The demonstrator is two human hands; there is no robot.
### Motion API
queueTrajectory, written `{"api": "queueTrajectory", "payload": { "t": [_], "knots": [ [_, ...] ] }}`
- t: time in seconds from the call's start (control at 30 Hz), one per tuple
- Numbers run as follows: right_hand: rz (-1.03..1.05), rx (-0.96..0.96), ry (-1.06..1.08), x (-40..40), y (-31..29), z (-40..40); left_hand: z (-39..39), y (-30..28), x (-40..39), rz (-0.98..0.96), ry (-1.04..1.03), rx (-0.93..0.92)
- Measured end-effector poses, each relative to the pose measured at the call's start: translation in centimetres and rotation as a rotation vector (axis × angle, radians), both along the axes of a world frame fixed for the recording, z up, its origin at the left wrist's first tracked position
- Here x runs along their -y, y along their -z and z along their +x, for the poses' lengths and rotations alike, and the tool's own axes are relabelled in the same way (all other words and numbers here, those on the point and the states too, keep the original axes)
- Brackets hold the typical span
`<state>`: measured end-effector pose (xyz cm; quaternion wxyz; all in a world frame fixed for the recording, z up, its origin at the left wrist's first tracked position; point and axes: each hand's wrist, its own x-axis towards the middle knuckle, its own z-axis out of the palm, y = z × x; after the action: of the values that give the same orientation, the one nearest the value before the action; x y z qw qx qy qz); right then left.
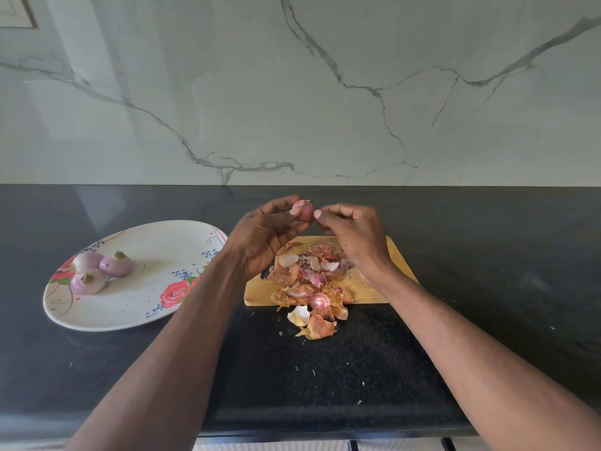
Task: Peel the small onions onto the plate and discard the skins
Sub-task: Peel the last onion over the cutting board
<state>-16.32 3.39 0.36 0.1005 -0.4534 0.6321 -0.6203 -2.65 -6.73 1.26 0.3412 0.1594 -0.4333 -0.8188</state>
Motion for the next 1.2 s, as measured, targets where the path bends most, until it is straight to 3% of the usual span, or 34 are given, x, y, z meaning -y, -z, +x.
{"api": "queueTrajectory", "payload": {
  "t": [1.2],
  "knots": [
    [0.001,0.058,-0.011,-0.04,0.48,0.18,0.04,0.52,0.05,-0.056,0.029,0.121]
  ]
}}
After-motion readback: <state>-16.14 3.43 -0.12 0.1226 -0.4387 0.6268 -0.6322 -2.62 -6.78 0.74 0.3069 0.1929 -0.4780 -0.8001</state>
